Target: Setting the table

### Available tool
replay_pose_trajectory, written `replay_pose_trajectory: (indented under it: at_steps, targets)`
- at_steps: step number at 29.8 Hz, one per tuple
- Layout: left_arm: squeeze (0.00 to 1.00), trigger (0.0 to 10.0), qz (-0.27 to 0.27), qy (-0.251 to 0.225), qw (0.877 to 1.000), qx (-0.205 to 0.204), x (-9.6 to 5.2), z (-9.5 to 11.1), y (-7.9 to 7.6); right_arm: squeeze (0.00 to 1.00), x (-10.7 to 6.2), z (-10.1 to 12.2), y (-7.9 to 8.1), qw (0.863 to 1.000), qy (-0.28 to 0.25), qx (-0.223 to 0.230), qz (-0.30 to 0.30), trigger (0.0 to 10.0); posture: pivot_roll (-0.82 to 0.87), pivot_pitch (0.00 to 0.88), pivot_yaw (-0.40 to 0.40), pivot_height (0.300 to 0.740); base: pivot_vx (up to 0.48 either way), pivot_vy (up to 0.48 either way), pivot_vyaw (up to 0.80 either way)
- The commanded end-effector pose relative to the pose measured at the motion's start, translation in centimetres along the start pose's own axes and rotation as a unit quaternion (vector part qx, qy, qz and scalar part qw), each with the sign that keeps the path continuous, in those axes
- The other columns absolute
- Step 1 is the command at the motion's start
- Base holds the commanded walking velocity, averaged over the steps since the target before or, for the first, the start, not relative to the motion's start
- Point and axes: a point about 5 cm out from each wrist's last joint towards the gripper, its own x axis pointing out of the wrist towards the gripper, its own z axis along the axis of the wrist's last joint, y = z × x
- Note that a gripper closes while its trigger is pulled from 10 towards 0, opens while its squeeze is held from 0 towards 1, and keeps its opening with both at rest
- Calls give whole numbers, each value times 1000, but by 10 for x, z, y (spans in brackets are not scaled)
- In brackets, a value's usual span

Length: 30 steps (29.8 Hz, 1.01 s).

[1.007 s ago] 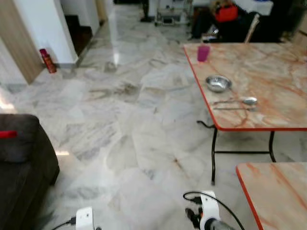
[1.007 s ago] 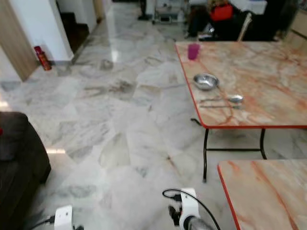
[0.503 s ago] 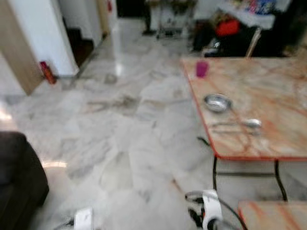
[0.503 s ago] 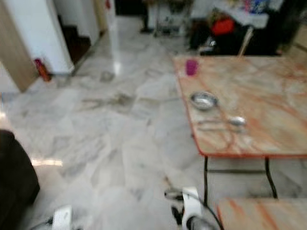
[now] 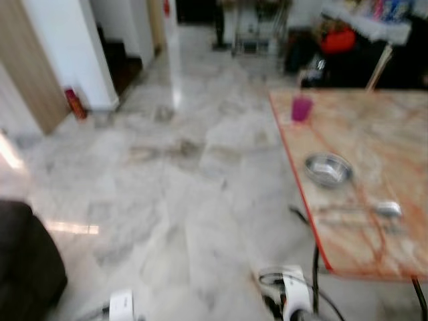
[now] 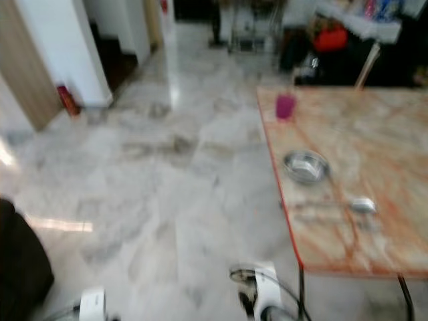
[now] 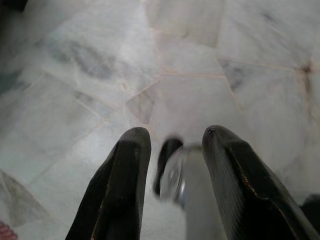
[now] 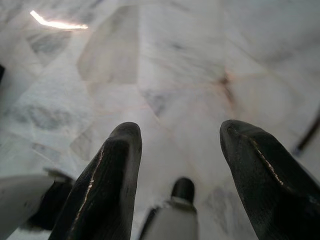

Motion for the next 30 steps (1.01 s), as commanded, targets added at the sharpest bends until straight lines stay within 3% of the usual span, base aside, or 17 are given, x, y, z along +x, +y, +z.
replay_pose_trajectory:
  at_steps: [1,30]
  targets:
    - [0,10000,13,-2,1000,-5,0,2,9,0,3,4,8,1000,-4,1,15,10000,96,0,-12,740,480,0,0]
    - [0,10000,13,-5,1000,-9,0,4,8,0,4,4,12,1000,2,-1,28,10000,100,0,-16,740,480,0,0]
